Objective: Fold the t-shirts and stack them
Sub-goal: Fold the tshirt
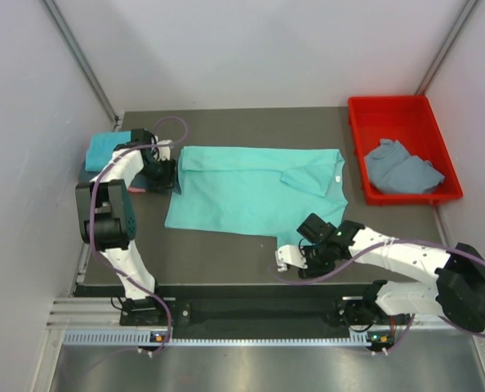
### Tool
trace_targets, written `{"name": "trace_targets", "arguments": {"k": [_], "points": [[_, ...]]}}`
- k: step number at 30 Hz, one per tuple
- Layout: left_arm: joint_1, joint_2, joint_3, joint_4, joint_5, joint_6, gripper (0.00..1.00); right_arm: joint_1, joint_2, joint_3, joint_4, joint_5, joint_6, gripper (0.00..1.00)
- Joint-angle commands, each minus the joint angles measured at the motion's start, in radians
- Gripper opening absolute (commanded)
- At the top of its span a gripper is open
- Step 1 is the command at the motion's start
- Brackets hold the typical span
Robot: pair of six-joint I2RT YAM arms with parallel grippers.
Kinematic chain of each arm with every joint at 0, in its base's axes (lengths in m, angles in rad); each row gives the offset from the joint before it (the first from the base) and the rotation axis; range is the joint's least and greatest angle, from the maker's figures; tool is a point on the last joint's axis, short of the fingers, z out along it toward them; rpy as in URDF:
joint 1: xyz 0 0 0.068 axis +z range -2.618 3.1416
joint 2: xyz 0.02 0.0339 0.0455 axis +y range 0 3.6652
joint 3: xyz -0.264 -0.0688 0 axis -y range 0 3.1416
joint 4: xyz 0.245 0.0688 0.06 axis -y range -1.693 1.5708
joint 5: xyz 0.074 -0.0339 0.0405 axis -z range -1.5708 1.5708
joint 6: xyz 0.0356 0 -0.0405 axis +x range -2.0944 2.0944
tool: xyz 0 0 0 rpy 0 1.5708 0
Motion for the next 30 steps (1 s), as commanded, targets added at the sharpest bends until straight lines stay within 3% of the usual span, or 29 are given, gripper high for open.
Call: {"name": "trace_targets", "arguments": {"k": [1,7,11,15,17,30], "points": [[0.007,0.017,0.044,-0.011,0.038,-0.037,0.56,0.017,0.016,0.002,0.047,-0.021,-0.026,0.45],[0.009,0.010,0.052,-0.026,0.035,-0.054,0.56,0.019,0.037,-0.016,0.093,-0.032,-0.035,0.45],[0.019,0.011,0.058,-0.055,0.058,-0.077,0.56,0.019,0.045,-0.027,0.105,-0.040,-0.046,0.39],[0.039,0.011,0.046,-0.087,0.066,-0.086,0.57,0.019,0.037,-0.035,0.107,-0.033,-0.055,0.14],[0.055,0.014,0.034,-0.109,0.070,-0.118,0.58,0.019,0.025,-0.036,0.102,-0.023,-0.057,0.10],[0.075,-0.018,-0.055,-0.156,-0.057,-0.132,0.58,0.019,-0.012,-0.049,0.110,0.019,-0.046,0.08]]}}
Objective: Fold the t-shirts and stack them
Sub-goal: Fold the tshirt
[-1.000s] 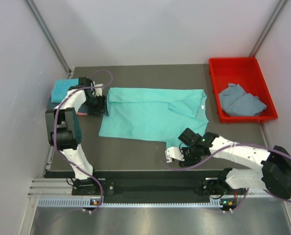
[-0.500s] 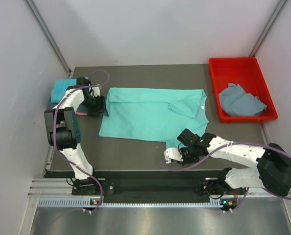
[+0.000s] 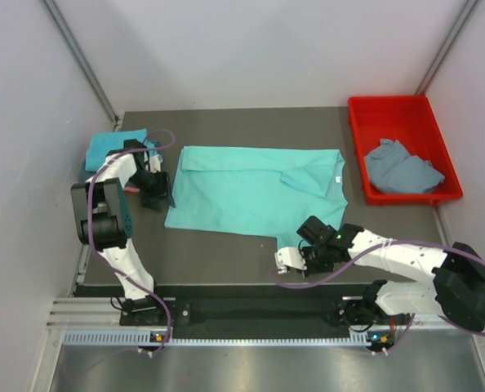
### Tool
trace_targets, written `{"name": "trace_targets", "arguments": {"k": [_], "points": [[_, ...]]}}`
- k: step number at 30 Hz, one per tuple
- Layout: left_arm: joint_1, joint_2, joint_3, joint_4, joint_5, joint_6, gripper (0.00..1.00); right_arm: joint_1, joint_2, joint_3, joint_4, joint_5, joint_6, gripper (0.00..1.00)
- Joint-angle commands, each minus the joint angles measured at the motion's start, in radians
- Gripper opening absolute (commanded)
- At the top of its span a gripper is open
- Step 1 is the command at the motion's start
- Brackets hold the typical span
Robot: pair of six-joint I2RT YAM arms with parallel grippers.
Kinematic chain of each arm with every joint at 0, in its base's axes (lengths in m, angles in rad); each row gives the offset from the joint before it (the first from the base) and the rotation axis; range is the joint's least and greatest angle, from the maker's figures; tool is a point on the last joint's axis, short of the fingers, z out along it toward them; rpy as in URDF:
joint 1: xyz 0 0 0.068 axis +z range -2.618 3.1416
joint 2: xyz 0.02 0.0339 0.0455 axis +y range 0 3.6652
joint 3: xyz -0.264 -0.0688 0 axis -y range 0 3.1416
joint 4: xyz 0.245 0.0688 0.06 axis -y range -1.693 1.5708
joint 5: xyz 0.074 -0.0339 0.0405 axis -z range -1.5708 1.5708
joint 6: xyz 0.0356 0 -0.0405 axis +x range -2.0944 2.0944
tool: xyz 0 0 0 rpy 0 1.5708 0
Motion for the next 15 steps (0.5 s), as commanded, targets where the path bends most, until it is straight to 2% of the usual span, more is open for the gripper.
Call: {"name": "trace_targets", "arguments": {"k": [1,5,15], "points": [[0.004,-0.033,-0.020,-0.045,-0.044,-0.005,0.58,0.011,-0.020,0.003,0.019,0.004,-0.009,0.08],[0.003,-0.063,-0.041,-0.081,-0.069,0.008,0.58,0.005,-0.023,0.001,0.025,0.004,-0.007,0.08],[0.003,-0.114,-0.139,-0.127,-0.024,0.018,0.53,-0.004,-0.023,-0.003,0.037,0.004,-0.007,0.08]]}}
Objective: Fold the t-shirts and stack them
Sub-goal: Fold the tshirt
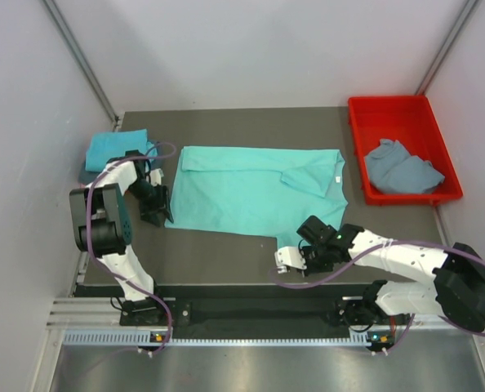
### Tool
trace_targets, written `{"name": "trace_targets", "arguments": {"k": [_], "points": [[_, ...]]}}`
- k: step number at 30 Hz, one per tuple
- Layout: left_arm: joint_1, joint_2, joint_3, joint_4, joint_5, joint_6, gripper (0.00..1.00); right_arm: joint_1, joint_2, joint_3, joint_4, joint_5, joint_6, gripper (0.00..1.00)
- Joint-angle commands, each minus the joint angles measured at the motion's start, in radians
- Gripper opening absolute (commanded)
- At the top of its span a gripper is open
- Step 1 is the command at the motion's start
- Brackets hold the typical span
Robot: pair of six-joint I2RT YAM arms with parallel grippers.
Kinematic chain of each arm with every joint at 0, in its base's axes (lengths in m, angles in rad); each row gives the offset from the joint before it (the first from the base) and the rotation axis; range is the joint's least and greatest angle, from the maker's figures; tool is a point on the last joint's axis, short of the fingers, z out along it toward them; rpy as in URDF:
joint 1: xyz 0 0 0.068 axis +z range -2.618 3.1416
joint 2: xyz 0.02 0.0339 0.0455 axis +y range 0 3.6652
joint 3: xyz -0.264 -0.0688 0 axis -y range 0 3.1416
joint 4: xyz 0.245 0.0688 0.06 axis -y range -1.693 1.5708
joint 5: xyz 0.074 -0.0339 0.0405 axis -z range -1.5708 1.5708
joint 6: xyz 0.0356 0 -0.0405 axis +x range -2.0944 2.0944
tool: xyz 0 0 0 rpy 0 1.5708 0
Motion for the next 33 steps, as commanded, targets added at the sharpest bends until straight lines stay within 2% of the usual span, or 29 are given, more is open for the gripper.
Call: {"name": "trace_targets", "arguments": {"k": [1,8,14,20,21,22,23,27,33], "points": [[0.003,-0.054,-0.037,-0.037,0.018,0.007,0.52,-0.003,-0.020,-0.003,0.033,-0.005,-0.007,0.08],[0.003,-0.027,-0.051,-0.019,0.038,0.001,0.51,-0.008,-0.023,-0.006,0.044,-0.010,-0.004,0.08],[0.003,0.041,0.004,-0.005,0.051,0.001,0.50,-0.014,-0.026,-0.011,0.047,-0.008,-0.002,0.08],[0.003,0.050,0.007,-0.003,0.068,0.001,0.29,-0.031,-0.035,-0.022,0.053,-0.007,-0.001,0.06],[0.004,0.047,0.004,-0.003,0.071,0.006,0.21,-0.035,-0.038,-0.022,0.052,-0.007,0.001,0.04],[0.003,0.044,0.003,-0.005,0.073,0.004,0.05,-0.045,-0.038,-0.014,0.053,-0.004,0.007,0.01],[0.004,0.030,0.003,-0.009,0.077,0.007,0.00,-0.051,-0.038,-0.008,0.053,-0.004,0.011,0.00],[0.004,-0.019,0.009,-0.037,0.094,0.013,0.00,-0.104,-0.037,0.055,0.039,0.002,0.025,0.00],[0.001,-0.085,0.064,-0.094,0.151,0.072,0.00,-0.204,-0.029,0.236,-0.001,0.009,0.051,0.00]]}}
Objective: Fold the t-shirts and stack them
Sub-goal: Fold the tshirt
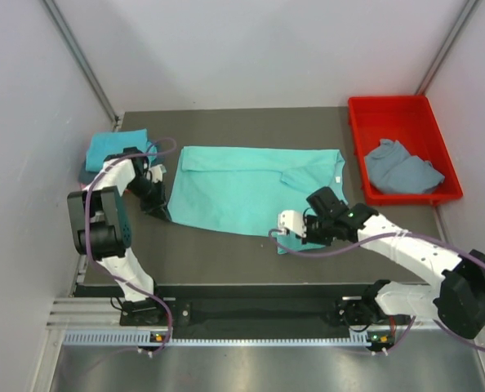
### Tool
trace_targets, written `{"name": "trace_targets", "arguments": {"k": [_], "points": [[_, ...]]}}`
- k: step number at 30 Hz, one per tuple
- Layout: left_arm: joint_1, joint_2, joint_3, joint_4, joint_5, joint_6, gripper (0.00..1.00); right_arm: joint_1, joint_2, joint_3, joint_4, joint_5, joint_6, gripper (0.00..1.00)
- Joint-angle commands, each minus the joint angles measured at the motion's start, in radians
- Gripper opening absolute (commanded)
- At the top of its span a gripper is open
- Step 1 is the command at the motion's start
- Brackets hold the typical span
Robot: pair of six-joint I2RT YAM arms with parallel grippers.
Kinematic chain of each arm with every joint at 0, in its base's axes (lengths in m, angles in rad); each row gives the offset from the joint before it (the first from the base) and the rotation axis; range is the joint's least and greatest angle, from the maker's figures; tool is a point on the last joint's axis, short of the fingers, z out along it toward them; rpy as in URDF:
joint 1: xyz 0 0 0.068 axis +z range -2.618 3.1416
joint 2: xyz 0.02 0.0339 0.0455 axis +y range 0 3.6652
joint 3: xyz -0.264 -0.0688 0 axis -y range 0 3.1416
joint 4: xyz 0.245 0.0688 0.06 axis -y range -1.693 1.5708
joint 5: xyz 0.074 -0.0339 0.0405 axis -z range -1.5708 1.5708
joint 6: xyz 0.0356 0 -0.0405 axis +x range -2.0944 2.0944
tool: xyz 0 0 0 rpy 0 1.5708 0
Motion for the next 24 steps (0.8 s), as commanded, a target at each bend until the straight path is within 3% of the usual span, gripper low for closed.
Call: {"name": "trace_targets", "arguments": {"k": [1,9,17,24], "points": [[0.001,-0.073,0.076,-0.051,0.061,0.052,0.00,-0.055,-0.012,0.153,0.000,0.005,0.022,0.00],[-0.011,0.000,0.272,-0.097,0.109,0.091,0.00,-0.134,0.028,0.307,0.029,0.045,0.013,0.00],[-0.023,0.170,0.537,-0.149,0.124,0.112,0.00,-0.246,0.106,0.382,0.129,0.099,-0.006,0.00],[-0.038,0.298,0.683,-0.162,0.133,0.123,0.00,-0.345,0.203,0.485,0.224,0.096,0.045,0.00]]}}
